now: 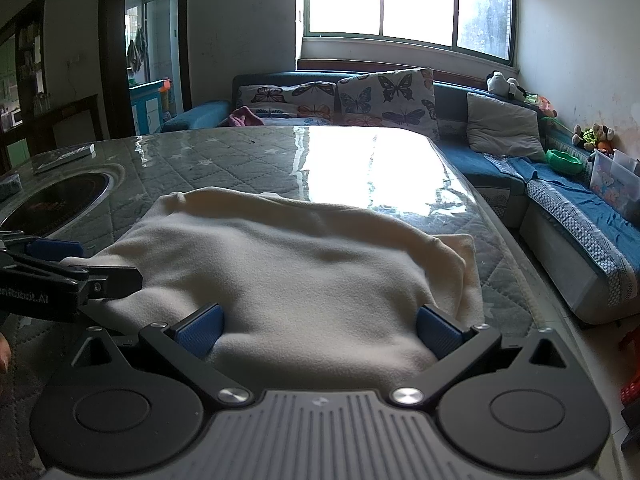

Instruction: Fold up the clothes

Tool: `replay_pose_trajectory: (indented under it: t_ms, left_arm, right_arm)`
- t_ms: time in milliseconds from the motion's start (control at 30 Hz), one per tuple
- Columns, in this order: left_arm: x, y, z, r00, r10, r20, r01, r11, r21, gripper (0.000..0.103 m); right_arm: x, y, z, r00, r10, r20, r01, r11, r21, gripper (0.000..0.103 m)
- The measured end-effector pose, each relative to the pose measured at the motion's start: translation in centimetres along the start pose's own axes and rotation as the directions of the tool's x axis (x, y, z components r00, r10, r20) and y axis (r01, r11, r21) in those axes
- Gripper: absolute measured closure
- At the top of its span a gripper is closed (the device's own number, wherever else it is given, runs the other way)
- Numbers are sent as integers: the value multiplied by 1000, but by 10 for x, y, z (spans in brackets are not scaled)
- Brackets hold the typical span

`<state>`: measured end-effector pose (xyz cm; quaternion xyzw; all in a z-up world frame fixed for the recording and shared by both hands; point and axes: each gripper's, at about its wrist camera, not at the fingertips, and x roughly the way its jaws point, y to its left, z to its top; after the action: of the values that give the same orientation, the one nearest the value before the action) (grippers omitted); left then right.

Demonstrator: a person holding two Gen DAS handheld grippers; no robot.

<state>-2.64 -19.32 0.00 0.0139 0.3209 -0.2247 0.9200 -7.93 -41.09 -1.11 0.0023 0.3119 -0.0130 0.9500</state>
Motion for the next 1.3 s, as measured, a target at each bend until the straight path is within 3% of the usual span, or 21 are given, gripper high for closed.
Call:
replay_pose_trajectory:
  t_ms: [400,600,700,833,1133,1300]
  left_arm:
    - [-1,0,2,1000,-6,-12,6,1000,7,0]
    - [-4,5,13,996,-23,-83,21,999,-28,0]
    - [-12,8,19,997,21,-71,-23,999,-27,0]
    - [-18,10,27,991,120,-52,-119,993,20,0]
    - [-7,20,27,986,134,-101,-128,990,63,0]
    - [-9,28,28,987,115,-115,-114,993,21,0]
  right_arm:
    - [-1,1,1,1000,7,-1,-7,1000,3,0]
    - [-11,1,15,1000,28,13,-28,1000,-12,0]
    - [-16,1,24,999,44,27,-44,999,-17,0]
    - [-6,6,38,1000,-1,10,1,999,-42,0]
    - [42,27,49,998,-35,-57,29,994,-102,0]
    - [35,36,49,999,-23,-32,19,992,-126,0]
